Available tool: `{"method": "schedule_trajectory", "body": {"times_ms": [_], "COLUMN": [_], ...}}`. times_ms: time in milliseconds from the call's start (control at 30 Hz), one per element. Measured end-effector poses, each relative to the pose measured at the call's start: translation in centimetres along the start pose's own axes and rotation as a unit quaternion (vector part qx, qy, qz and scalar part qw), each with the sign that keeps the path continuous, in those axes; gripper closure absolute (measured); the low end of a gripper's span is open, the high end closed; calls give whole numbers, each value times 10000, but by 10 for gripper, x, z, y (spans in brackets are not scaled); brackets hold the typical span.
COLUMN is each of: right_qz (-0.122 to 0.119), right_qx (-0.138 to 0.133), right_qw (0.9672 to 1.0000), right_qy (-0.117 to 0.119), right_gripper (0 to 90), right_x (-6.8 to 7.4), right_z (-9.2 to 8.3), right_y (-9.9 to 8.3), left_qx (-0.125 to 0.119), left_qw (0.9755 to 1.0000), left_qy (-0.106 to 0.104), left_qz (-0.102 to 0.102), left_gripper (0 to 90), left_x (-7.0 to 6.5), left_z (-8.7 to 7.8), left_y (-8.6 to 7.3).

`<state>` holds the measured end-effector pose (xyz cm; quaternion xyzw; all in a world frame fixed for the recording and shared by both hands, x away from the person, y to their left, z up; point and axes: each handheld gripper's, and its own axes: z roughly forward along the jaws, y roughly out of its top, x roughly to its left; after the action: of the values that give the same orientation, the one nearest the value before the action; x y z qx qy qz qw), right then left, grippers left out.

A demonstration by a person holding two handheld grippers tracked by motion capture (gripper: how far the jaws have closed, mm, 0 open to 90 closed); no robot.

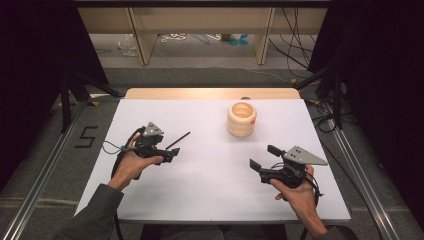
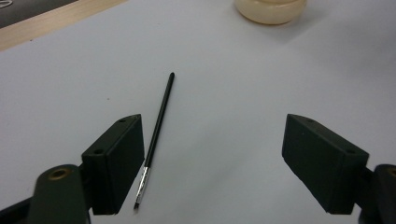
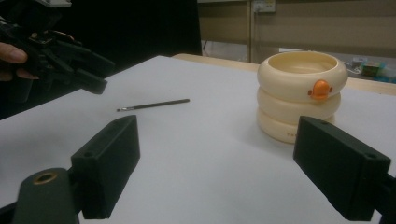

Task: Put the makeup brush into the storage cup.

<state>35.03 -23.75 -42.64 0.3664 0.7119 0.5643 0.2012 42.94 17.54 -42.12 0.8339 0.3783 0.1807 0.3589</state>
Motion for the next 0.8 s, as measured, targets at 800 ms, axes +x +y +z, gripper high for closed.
{"method": "schedule_trajectory", "body": {"times_ms": [800], "right_qz": [49], "right_qx": [-97], "right_qw": [9999], "right_qy": [92], "right_gripper": [156], "right_x": [1], "right_z": [2], "right_y": [-1], "left_qx": [1247], "left_qw": [9918], "left_qy": [68], "left_qz": [266], "left_gripper": [236], "left_x": [22], "left_z": [45], "left_y": [24]}}
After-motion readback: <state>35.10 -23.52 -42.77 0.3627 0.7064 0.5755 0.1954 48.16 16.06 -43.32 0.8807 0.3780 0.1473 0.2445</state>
